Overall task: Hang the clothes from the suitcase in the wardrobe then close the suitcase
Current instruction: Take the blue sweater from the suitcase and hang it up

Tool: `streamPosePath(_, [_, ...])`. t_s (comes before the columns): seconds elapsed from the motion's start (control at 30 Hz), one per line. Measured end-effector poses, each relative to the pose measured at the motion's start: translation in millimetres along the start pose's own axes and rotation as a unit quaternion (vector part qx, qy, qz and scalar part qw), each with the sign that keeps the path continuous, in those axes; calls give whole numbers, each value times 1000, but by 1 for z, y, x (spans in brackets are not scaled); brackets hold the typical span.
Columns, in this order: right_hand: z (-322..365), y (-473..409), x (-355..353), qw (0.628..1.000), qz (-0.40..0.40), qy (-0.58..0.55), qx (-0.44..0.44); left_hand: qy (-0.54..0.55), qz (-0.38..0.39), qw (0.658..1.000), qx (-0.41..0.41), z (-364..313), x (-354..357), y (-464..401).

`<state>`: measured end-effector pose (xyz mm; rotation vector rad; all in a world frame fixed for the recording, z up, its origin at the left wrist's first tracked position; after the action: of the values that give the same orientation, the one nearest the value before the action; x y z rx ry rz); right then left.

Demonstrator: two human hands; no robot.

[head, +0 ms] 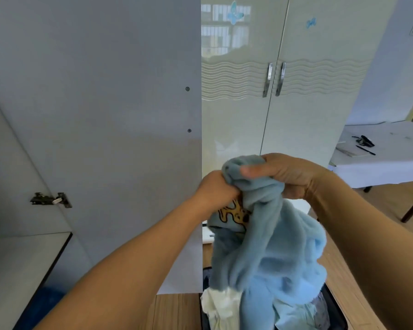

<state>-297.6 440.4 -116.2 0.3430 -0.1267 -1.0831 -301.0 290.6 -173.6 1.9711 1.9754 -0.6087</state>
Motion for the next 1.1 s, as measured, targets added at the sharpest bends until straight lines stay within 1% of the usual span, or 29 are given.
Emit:
streamPosePath(0.03, [-3, -2, -4, 977, -83, 196, -19, 25, -34, 998, -41, 0, -2, -3])
streamPosePath(0.07, [-11, -9, -11, 903, -192, 384, -27, 57, -48, 994, -85, -2, -3, -6])
streamPosePath(0.1, [-19, -15, -17, 820, -278, 500, -22, 100, -40, 986, -125, -5, -6, -7])
streamPosePath(0.13, [-28, -21, -23, 767, -336, 546, -23, 151, -19, 975, -161, -8, -9, -9])
streamPosePath(0.17, [-38, -26, -27, 755, -373, 540, -19, 211, 6, 958, -193, -12, -12, -11])
streamPosePath(0.2, [-48, -30, -33, 780, -392, 488, 7, 260, 30, 941, -217, -14, -15, -12])
streamPosePath(0.23, [-54, -32, -39, 836, -405, 367, 30, 288, 53, 929, -228, -14, -18, -10])
streamPosePath(0.27, [-58, -35, -45, 898, -396, 186, 46, 294, 70, 925, -228, -11, -19, -11])
streamPosePath(0.3, [-57, -32, -44, 932, -357, 7, 67, 293, 86, 926, -220, -7, -20, -10])
streamPosePath(0.33, [-55, -29, -42, 939, -303, -139, 80, 286, 85, 930, -214, -2, -22, -9])
streamPosePath(0.37, [-46, -23, -37, 942, -239, -224, 77, 257, 51, 944, -201, 5, -24, -12])
streamPosePath(0.4, [-41, -18, -34, 950, -188, -241, 71, 184, -3, 969, -167, 13, -28, -17])
streamPosePath(0.43, [-36, -12, -28, 962, -138, -226, 66, 64, -56, 989, -124, 20, -33, -20])
streamPosePath(0.47, [-35, -9, -23, 972, -99, -204, 59, -65, -101, 989, -90, 24, -37, -22])
streamPosePath(0.5, [-31, -2, -16, 977, -60, -196, 63, -140, -120, 980, -69, 26, -42, -21])
streamPosePath(0.53, [-30, 0, -10, 977, -33, -203, 63, -131, -92, 985, -64, 28, -46, -22])
streamPosePath(0.57, [-30, 3, -5, 972, -19, -225, 59, -48, -29, 996, -70, 27, -47, -20])
streamPosePath(0.63, [-26, -1, 3, 958, -4, -283, 39, 107, 85, 990, -36, 13, -48, -10])
streamPosePath(0.7, [-22, -11, 10, 938, 14, -346, -2, 59, 144, 985, 69, 2, -41, 0])
streamPosePath(0.77, [-20, -20, 11, 907, 49, -417, -29, -47, 119, 985, 117, 1, -28, 6])
streamPosePath(0.8, [-20, -24, 10, 902, 53, -426, -46, -76, 72, 988, 114, 4, -24, 5])
streamPosePath(0.87, [-19, -22, 10, 935, 65, -343, -71, -84, -41, 992, 81, 12, -20, -3])
streamPosePath(0.9, [-18, -16, 11, 962, 68, -254, -78, -31, -80, 995, 43, 13, -20, -7])
streamPosePath(0.93, [-19, -12, 12, 986, 49, -127, -93, 66, -97, 993, -24, 9, -22, -9])
streamPosePath(0.97, [-22, -10, 14, 994, 9, 40, -104, 173, -97, 975, -99, 5, -25, -12])
streamPosePath(1.0, [-28, -13, 12, 974, -65, 196, -96, 260, -84, 948, -160, 1, -29, -13])
streamPosePath(1.03, [-31, -14, 9, 939, -149, 299, -82, 322, -62, 925, -192, -3, -32, -12])
streamPosePath(1.07, [-35, -16, 5, 917, -220, 327, -70, 352, -41, 913, -203, -6, -33, -9])
streamPosePath(1.1, [-37, -15, 1, 931, -249, 263, -52, 343, -21, 919, -195, -8, -34, -8])
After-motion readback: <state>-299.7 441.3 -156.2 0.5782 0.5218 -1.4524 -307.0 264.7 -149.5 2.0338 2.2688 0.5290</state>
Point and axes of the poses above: each hand's wrist, its own y-axis away from the middle knuckle, its own x-axis out of the palm, z = x × y, the point moved 1 cm from there along -y, towards the middle knuckle, and after that the axes turned 7 degrees about -z, right-handed, at the moved point
